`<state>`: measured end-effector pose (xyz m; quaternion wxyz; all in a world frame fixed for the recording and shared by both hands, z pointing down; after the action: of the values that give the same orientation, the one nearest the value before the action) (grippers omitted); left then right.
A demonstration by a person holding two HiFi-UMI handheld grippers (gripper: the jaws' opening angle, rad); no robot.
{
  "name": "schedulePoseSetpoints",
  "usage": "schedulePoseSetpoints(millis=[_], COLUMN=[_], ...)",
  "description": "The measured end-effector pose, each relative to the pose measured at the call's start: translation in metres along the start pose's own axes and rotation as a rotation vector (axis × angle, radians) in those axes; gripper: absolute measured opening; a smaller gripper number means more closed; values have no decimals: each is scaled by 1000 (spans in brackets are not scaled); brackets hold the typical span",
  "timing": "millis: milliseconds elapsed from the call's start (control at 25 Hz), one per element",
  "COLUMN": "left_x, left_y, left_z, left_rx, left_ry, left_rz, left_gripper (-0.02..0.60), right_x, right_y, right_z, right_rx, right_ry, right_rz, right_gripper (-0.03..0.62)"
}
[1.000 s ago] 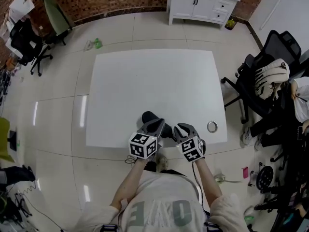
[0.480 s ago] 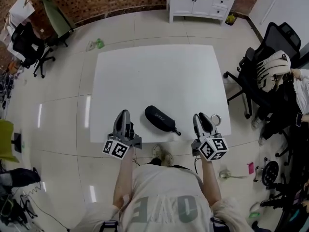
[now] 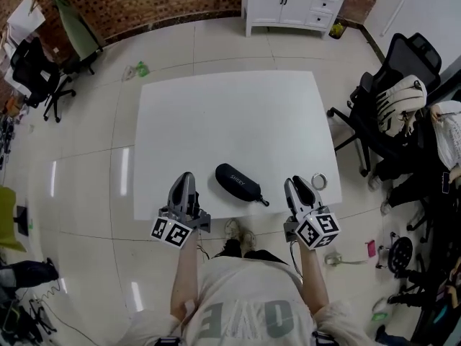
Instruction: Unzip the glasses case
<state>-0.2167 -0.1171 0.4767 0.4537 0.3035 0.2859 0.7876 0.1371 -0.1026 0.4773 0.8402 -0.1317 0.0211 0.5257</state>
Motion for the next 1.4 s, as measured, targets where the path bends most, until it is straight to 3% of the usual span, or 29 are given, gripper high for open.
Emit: schedulePoseSetpoints(millis=[200,360,560,760,920,1040,1200,1240,1280,1400], left_x=[16,59,169,310,411,472,519,526,532,551], left_y=[-17,-45,-113,-224,-321,-371,-405,-409,-411,-415], left_z=[6,8,40,79,91,83,87,90,91,98], left_rx=[6,-34,-81,-143,-184,-226,-313,-321,-323,-314], left_ry=[88,64,39,-26,-46,-49,-28,-26,-28,-26], left_rz=[105,157,201,265,229,195,115,93,71,13], left_gripper=[3,3,3,3,3,3,3,3,3,3], right_x=[39,87,211,380,491,549,597,606,613,632], right_y=[24,51,95,147,195,231,255,260,266,285], right_z=[16,32,65,90,72,64,77,80,83,86], right_rx=[-50,-81,-36,4,105,141,90,72,64,101], right_ry=[-5,-54,-114,-221,-222,-223,-213,-213,-212,-193], right_rz=[10,-9,-51,-63,-74,-86,-83,-80,-77,-73], right_gripper=[97,97,97,97,97,97,97,72,0,0])
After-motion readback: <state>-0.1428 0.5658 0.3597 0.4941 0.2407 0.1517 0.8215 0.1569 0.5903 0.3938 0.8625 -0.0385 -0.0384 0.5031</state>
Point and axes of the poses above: the fingertips, and each gripper's own axes: x backward along the fingers, y to its left, z out of its underside, the point moved 8 cm from there along x, backward along the fingers, and after that the axes turned 13 degrees about x, right-handed, at the moved point
